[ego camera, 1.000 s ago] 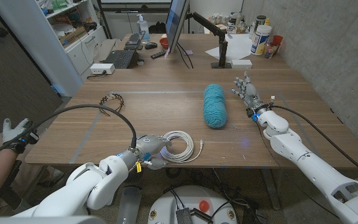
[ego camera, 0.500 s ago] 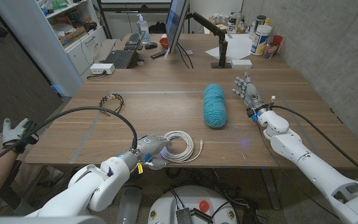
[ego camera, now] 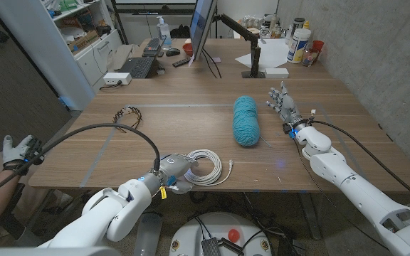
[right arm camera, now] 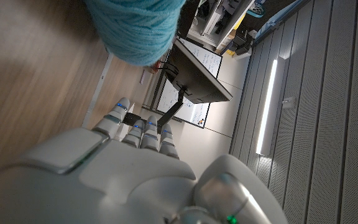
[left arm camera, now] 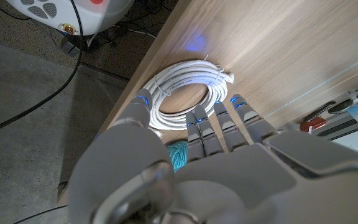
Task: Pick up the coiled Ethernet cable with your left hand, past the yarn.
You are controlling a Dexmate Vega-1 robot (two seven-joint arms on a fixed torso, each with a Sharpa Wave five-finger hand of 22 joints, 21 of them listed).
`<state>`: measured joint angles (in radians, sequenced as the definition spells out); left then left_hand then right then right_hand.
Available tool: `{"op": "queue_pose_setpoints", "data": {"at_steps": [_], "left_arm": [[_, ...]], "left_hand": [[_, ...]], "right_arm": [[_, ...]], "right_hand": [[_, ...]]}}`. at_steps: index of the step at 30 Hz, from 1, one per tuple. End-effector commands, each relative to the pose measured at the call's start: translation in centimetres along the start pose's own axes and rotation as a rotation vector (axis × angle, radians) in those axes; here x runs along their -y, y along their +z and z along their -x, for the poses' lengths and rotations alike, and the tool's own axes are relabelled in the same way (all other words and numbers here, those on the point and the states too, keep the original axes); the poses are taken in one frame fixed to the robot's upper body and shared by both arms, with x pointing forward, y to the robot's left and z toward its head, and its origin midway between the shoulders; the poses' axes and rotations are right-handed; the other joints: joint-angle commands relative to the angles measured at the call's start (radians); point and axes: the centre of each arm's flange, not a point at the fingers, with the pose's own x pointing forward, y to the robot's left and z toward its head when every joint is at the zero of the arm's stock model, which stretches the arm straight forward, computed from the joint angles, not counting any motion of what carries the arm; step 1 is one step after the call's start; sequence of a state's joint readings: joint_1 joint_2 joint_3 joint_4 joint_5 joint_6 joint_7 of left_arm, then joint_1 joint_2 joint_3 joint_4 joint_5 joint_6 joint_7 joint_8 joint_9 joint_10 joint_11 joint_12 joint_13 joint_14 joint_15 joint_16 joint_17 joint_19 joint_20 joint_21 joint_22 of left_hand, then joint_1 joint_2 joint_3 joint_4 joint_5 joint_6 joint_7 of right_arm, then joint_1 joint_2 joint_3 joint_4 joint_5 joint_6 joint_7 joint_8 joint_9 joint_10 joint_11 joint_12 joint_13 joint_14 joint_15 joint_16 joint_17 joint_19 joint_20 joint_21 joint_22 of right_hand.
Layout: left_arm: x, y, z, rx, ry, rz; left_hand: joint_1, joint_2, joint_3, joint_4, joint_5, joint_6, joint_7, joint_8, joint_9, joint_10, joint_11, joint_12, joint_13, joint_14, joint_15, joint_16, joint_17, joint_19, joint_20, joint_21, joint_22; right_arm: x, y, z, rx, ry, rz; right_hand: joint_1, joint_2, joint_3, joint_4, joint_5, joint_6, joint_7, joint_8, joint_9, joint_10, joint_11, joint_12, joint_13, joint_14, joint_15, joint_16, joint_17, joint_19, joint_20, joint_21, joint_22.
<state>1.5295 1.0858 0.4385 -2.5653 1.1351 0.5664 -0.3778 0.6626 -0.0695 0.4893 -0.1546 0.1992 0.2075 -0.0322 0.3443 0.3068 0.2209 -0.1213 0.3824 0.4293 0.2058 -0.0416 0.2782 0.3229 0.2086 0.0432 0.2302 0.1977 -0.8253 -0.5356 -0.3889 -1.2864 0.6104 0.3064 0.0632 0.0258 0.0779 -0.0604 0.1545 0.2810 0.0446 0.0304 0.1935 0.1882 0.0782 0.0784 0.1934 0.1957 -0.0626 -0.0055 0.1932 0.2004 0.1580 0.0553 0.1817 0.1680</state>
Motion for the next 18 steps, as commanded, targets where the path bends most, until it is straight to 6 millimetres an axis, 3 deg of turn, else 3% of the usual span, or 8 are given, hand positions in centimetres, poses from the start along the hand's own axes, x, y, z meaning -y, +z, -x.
{"op": "queue_pose_setpoints", "data": {"at_steps": [1, 18], "left_arm": [[-0.12, 0.42, -0.74, 0.011, -0.002, -0.012], [0.13, 0.99, -0.99, 0.013, 0.005, -0.091]], "left_hand": [[0.000, -0.007, -0.006, 0.000, 0.002, 0.005, 0.004, 0.006, 0.004, 0.001, 0.001, 0.007, 0.007, 0.008, -0.030, 0.007, 0.005, 0.004, 0.001, 0.009, 0.002], [-0.001, -0.008, -0.009, 0.002, 0.003, 0.004, 0.002, 0.009, 0.008, 0.002, 0.000, 0.012, 0.013, 0.010, -0.030, 0.006, 0.012, 0.004, 0.000, 0.009, 0.002]], "right_arm": [[0.06, 0.01, 0.05, -0.001, -0.001, -0.003], [-0.01, -0.01, 0.04, 0.002, 0.005, -0.003]], "right_hand": [[0.006, 0.038, -0.006, 0.003, 0.005, -0.003, 0.001, 0.003, 0.002, -0.009, 0.003, 0.008, 0.000, -0.007, -0.003, 0.007, 0.001, -0.003, -0.005, 0.008, 0.003], [0.006, 0.038, -0.006, 0.003, 0.006, -0.004, 0.002, 0.003, 0.002, -0.009, 0.004, 0.008, 0.000, -0.007, -0.002, 0.007, 0.001, -0.003, -0.005, 0.008, 0.003]]}}
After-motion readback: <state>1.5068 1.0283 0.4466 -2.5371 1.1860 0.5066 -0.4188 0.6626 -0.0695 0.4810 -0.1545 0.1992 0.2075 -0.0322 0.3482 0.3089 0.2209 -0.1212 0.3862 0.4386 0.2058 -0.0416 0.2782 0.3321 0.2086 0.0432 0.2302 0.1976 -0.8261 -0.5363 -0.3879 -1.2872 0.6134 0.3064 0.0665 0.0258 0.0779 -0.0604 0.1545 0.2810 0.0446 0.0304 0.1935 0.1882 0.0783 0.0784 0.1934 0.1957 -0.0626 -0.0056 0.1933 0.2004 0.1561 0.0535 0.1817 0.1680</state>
